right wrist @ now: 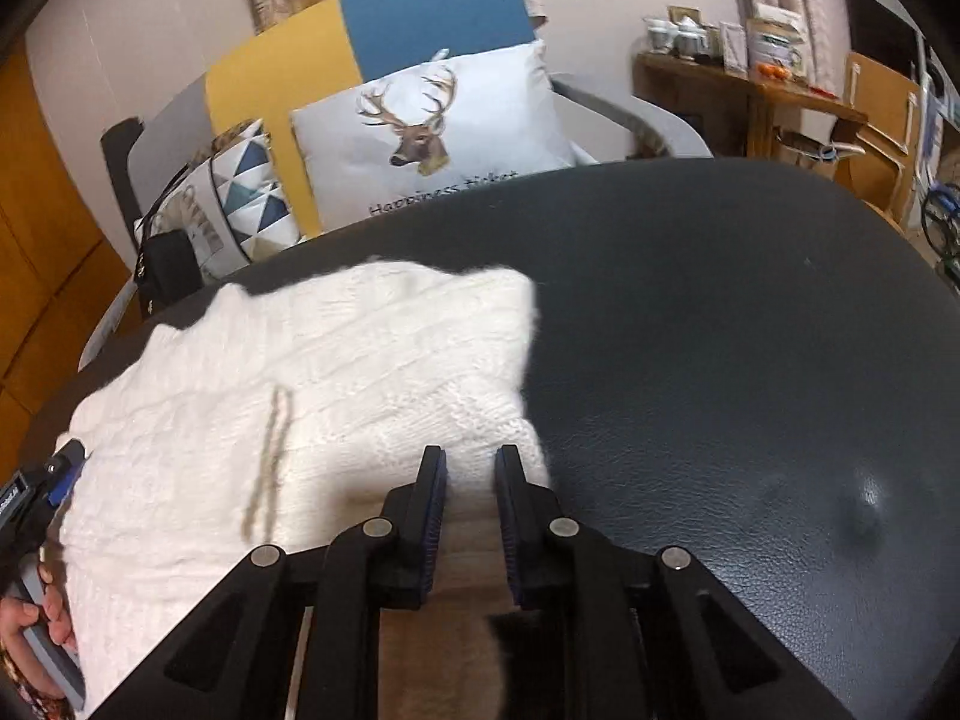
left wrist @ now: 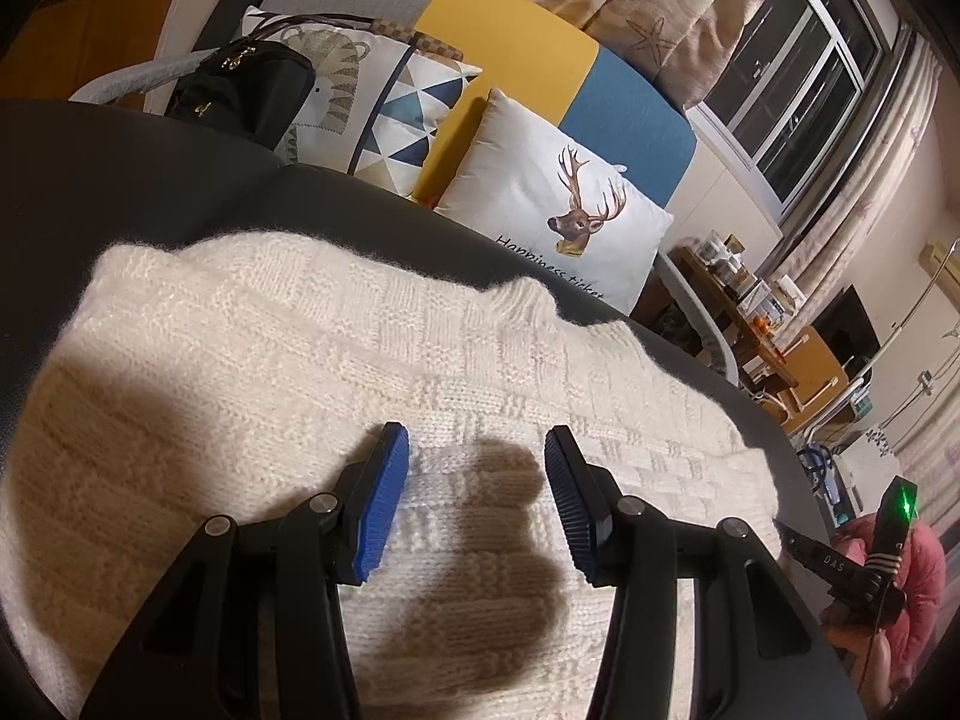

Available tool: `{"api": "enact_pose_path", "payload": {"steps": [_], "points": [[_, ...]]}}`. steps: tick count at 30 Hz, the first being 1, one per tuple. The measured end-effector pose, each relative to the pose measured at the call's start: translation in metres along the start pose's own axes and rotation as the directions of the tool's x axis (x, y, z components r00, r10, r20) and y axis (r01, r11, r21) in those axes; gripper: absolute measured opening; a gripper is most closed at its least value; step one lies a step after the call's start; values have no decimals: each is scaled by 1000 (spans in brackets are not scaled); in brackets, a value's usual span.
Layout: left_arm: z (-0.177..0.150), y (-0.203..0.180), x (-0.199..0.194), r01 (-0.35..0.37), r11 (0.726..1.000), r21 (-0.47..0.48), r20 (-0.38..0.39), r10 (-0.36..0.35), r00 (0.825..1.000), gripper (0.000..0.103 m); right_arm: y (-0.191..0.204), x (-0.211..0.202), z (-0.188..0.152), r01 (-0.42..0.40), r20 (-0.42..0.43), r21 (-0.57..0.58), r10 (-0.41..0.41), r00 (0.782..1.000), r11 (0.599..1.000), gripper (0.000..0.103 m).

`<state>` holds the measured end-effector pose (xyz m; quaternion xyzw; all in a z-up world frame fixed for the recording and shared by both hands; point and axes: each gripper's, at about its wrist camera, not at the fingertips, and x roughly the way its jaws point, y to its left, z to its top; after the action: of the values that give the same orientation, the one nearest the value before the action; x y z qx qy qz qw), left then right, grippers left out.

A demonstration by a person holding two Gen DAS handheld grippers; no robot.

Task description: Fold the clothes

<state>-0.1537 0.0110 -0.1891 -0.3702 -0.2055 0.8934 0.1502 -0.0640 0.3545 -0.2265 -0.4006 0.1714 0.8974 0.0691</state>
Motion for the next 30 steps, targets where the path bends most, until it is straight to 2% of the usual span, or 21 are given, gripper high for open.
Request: {"api": "enact_pose_path", "payload": {"steps": [4, 6, 8, 9, 10, 14, 16, 18, 21, 23, 26, 28, 30], "points": [[1, -1, 1, -7, 1000, 5, -5, 7, 1000, 50, 10, 3, 3, 42, -7, -50, -43, 999, 998, 16], [1, -1, 0, -3, 1000, -1, -8, 3, 1000, 50, 10, -5, 5, 30, -21, -22, -30, 999, 999, 18], [4, -2, -2, -7, 1000, 3, -21, 7, 1000, 51, 11, -25, 3, -12, 6, 59, 12, 1000, 998, 20], [5, -4, -4, -13, 1000, 10, -29, 13, 1000, 51, 19, -37, -3, -69, 35, 67, 67, 997, 995, 21], [5, -6, -7, -21, 999, 27, -41, 22, 999, 51, 27, -45, -7, -107, 45, 48, 104, 993, 993, 21], [-1, -12, -34, -30, 998, 63, -54, 33, 998, 54, 67, -47, -29, -136, 31, -80, 139, 990, 987, 21], [-8, -9, -43, -44, 996, 73, -55, 48, 997, 55, 80, -42, -34, -147, 36, -97, 151, 988, 984, 21], [-16, -3, -50, -69, 994, 89, -57, 74, 996, 55, 95, -35, -36, -195, 28, -111, 199, 980, 974, 21], [-28, 5, -60, -94, 990, 108, -62, 101, 993, 56, 122, -21, -42, -173, -6, -204, 175, 985, 964, 21], [-28, 16, -59, -43, 996, 73, -69, 48, 996, 56, 131, 3, -47, -92, -60, -262, 79, 995, 961, 21], [-23, 22, -58, -12, 998, 56, -86, 17, 996, 56, 120, 5, -43, -150, -76, -181, 139, 987, 972, 21], [-24, 14, -66, -49, 992, 112, -89, 60, 994, 56, 111, -12, -47, -183, -82, -138, 173, 982, 973, 21], [-33, 8, -80, -55, 988, 143, -86, 68, 994, 56, 106, -33, -54, -211, -72, -122, 204, 976, 970, 22]]}}
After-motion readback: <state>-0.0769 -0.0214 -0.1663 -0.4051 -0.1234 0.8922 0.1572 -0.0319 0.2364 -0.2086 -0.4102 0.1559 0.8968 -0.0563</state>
